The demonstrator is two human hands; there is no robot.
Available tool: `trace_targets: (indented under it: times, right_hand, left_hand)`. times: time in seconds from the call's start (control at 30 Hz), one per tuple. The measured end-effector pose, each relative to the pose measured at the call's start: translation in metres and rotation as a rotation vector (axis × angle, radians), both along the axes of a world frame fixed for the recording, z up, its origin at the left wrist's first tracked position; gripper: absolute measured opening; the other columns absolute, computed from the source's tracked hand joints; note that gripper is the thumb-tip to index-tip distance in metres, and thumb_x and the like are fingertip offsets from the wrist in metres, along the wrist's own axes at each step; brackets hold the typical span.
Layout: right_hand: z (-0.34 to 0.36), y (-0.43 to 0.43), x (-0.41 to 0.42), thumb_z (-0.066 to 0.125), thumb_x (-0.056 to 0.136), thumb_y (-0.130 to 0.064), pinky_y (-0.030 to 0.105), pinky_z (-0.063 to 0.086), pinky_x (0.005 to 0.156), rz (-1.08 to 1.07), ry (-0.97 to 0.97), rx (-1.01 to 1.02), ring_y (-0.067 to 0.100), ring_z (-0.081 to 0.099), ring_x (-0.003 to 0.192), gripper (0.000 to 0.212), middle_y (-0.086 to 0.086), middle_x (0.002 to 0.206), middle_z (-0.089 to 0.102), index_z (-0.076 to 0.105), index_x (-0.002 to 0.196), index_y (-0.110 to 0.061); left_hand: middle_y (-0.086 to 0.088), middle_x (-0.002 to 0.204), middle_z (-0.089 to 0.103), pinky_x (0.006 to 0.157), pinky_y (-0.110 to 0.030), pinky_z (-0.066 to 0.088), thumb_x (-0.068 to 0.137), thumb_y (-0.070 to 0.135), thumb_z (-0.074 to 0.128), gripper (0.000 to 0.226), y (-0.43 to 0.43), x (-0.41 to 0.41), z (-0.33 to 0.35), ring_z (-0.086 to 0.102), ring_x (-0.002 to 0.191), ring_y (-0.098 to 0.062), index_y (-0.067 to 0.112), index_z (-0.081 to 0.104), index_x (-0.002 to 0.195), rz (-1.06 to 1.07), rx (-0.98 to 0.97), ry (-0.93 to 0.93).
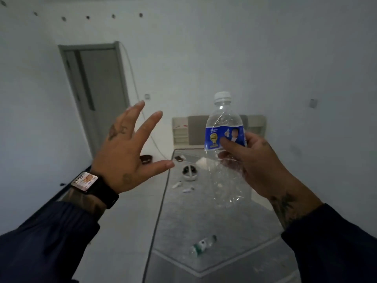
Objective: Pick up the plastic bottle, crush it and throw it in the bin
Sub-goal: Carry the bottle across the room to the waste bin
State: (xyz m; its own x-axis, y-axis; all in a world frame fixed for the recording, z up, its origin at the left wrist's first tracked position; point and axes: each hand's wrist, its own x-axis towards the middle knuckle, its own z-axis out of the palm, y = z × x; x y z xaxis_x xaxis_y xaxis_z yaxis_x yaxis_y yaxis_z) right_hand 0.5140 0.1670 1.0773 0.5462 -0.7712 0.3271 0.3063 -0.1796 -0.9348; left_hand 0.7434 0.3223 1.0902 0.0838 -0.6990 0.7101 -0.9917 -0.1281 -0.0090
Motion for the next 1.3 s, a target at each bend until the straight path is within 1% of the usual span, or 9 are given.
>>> trace_targets:
  times: [0.13,0.3,0.4,0.57,0.73,0.83,0.93,1.07,1.3]
  right_hand:
    - [-0.007,0.047,0.095,0.071,0.087,-0.017,0.036,0.055,0.070,0.085,0.017,0.006,0.015,0.070,0.072,0.014,0.000,0.078,0.075,0.072,0.101,-0.015]
    - [-0.017,0.090,0.194,0.070,0.087,-0.016,0.032,0.054,0.067,0.126,0.014,0.008,0.015,0.070,0.072,0.019,0.002,0.082,0.075,0.070,0.106,-0.012]
    - [-0.022,0.103,0.243,0.070,0.087,-0.017,0.029,0.054,0.065,0.133,0.013,0.028,0.016,0.070,0.072,0.022,0.004,0.084,0.075,0.069,0.108,-0.011]
    - [-0.030,0.101,0.314,0.071,0.086,-0.016,0.032,0.054,0.066,0.127,0.040,0.054,0.017,0.070,0.074,0.026,0.006,0.088,0.075,0.068,0.111,-0.011]
    - [-0.037,0.081,0.386,0.071,0.086,-0.016,0.033,0.053,0.067,0.145,0.049,0.077,0.020,0.069,0.078,0.023,0.010,0.093,0.075,0.069,0.108,-0.012]
    - [-0.044,0.060,0.437,0.071,0.087,-0.016,0.034,0.053,0.068,0.140,0.040,0.071,0.020,0.068,0.078,0.020,0.010,0.093,0.075,0.070,0.106,-0.012]
    - [-0.051,0.029,0.493,0.072,0.087,-0.017,0.035,0.054,0.070,0.124,0.027,0.067,0.021,0.068,0.080,0.024,0.010,0.092,0.074,0.070,0.110,-0.010]
    - [-0.053,-0.018,0.572,0.071,0.088,-0.017,0.035,0.053,0.071,0.120,0.031,0.093,0.021,0.068,0.080,0.024,0.008,0.091,0.074,0.069,0.111,-0.010]
    - [-0.041,-0.078,0.701,0.071,0.087,-0.017,0.034,0.053,0.070,0.132,0.028,0.090,0.020,0.068,0.079,0.017,0.004,0.088,0.075,0.071,0.104,-0.014]
  left_hand:
    - [-0.008,0.164,0.010,0.116,-0.056,0.024,0.069,0.086,0.040,0.100,0.064,0.075,-0.001,0.011,0.149,-0.033,0.037,0.015,0.153,0.086,0.000,-0.003]
    - [-0.006,0.165,0.009,0.115,-0.057,0.024,0.069,0.088,0.037,0.099,0.117,0.168,-0.006,0.010,0.149,-0.032,0.039,0.013,0.152,0.128,0.015,-0.014]
    - [-0.006,0.164,0.009,0.116,-0.054,0.022,0.070,0.087,0.038,0.099,0.133,0.219,-0.012,0.010,0.149,-0.032,0.039,0.014,0.152,0.136,0.015,-0.015]
    - [-0.005,0.164,0.009,0.115,-0.053,0.022,0.070,0.086,0.040,0.098,0.136,0.293,-0.026,0.009,0.150,-0.031,0.040,0.012,0.152,0.163,0.025,0.010]
    - [-0.005,0.165,0.008,0.115,-0.053,0.020,0.070,0.086,0.038,0.097,0.123,0.367,-0.042,0.007,0.150,-0.030,0.042,0.010,0.152,0.197,0.045,0.035]
    - [-0.003,0.165,0.006,0.115,-0.047,0.015,0.070,0.086,0.039,0.097,0.104,0.416,-0.051,0.004,0.151,-0.028,0.045,0.007,0.151,0.204,0.057,0.038]
    - [-0.002,0.165,0.005,0.115,-0.044,0.012,0.070,0.086,0.040,0.096,0.073,0.467,-0.056,0.003,0.151,-0.026,0.047,0.004,0.150,0.197,0.068,0.019]
    - [-0.001,0.166,0.002,0.115,-0.045,0.012,0.069,0.088,0.038,0.096,0.024,0.544,-0.052,0.001,0.151,-0.026,0.050,0.001,0.149,0.203,0.093,0.012]
    - [-0.001,0.166,0.002,0.115,-0.045,0.010,0.069,0.088,0.038,0.098,-0.035,0.669,-0.044,-0.002,0.152,-0.024,0.047,0.004,0.151,0.220,0.101,0.009]
